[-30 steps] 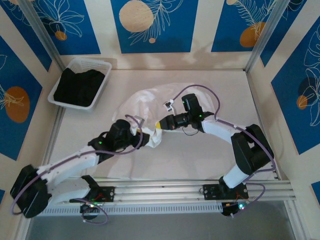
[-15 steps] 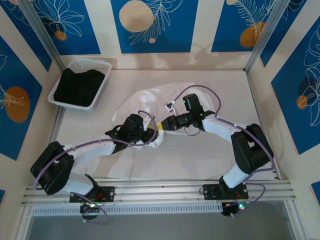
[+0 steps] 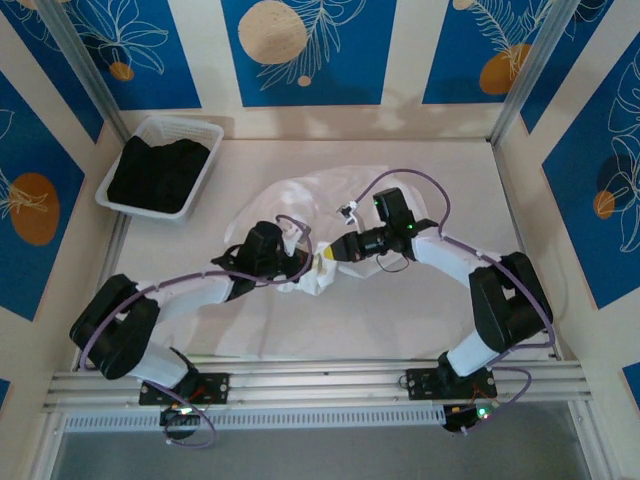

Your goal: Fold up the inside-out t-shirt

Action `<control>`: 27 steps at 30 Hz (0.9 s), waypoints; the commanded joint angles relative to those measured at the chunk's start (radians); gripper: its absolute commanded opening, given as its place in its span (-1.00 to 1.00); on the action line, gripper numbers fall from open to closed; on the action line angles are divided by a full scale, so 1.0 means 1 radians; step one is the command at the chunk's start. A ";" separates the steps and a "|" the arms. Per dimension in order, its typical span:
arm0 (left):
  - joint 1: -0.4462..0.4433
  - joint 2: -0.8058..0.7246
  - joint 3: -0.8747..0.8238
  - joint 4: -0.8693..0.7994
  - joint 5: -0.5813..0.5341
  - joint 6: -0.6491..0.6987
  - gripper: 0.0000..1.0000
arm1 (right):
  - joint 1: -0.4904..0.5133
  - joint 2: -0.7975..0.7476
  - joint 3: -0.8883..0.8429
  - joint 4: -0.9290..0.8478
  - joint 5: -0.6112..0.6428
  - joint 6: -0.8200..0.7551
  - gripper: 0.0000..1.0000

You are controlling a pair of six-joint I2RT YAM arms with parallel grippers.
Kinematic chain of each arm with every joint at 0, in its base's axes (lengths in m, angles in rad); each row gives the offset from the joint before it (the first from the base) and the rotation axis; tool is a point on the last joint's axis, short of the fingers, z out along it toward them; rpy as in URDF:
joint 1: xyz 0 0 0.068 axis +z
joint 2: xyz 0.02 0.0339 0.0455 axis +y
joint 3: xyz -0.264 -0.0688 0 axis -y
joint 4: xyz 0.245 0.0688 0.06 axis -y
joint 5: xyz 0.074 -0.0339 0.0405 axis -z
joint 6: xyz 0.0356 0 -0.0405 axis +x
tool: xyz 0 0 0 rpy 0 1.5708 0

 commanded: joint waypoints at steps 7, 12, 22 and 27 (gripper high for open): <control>0.031 -0.225 -0.104 0.147 0.402 -0.220 -1.00 | 0.082 0.006 0.188 -0.291 0.650 -0.026 -0.79; 0.044 -0.253 -0.104 0.160 0.399 -0.265 -1.00 | 0.121 -0.080 0.173 -0.343 0.737 -0.066 -0.57; 0.073 -0.246 -0.103 0.168 0.397 -0.275 -1.00 | 0.229 -0.296 -0.062 -0.241 0.722 -0.136 -0.02; 0.074 -0.250 -0.104 0.171 0.400 -0.280 -1.00 | 0.264 -0.263 -0.097 -0.160 0.751 -0.133 0.04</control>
